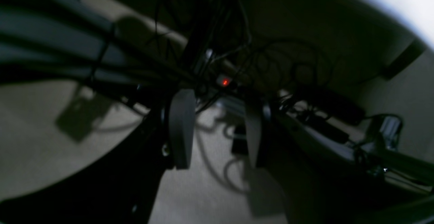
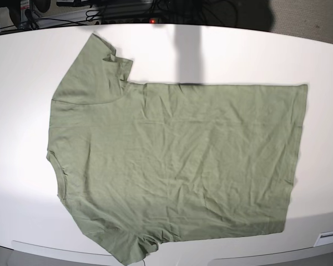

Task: Fold the T-shirt properly
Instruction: 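Move both grippers down toward the shirt's shoulder and hem corners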

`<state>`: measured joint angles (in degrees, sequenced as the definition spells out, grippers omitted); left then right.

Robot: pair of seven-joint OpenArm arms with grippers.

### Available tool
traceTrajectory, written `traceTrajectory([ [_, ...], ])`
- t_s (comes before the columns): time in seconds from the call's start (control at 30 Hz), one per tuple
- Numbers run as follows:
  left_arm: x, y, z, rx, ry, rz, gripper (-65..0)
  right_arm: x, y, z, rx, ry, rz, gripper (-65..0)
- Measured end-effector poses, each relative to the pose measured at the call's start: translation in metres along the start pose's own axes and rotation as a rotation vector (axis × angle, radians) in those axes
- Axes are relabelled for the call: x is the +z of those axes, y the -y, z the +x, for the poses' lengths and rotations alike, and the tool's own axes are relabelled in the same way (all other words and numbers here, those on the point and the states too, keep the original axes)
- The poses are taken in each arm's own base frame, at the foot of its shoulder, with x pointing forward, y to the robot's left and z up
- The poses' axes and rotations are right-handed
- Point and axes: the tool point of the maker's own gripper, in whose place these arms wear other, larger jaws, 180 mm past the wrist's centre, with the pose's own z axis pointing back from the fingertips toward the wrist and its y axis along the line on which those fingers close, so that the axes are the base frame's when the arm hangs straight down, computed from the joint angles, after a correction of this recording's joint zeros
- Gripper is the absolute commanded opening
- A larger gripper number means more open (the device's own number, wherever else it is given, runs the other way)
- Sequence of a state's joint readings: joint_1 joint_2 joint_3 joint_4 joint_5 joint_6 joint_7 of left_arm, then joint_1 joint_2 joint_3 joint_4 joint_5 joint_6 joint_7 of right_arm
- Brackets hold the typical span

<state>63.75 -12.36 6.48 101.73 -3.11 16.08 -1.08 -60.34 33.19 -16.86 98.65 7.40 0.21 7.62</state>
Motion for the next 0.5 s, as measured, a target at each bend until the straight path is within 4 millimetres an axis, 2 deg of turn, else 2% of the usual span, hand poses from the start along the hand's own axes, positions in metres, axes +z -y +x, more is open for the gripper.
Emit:
traceTrajectory([
  [0.13,0.011,0.003,0.043,0.0,0.092,-0.013,-40.9,0.002,0.0,0.039,-0.011,0.098,-0.021,-39.7],
  [0.27,0.022,0.005,0.091,-0.052,0.226,-0.013,-40.9,0.011,0.001,0.092,0.072,0.238,-0.056,-39.7],
  [0.37,0.026,0.006,0.109,-0.067,0.279,-0.013,-40.9,0.021,0.002,0.128,0.095,0.337,-0.083,-39.7],
  [0.5,0.019,0.005,0.127,-0.061,0.331,-0.005,-40.9,0.03,0.012,0.167,0.157,0.452,-0.156,-39.7],
])
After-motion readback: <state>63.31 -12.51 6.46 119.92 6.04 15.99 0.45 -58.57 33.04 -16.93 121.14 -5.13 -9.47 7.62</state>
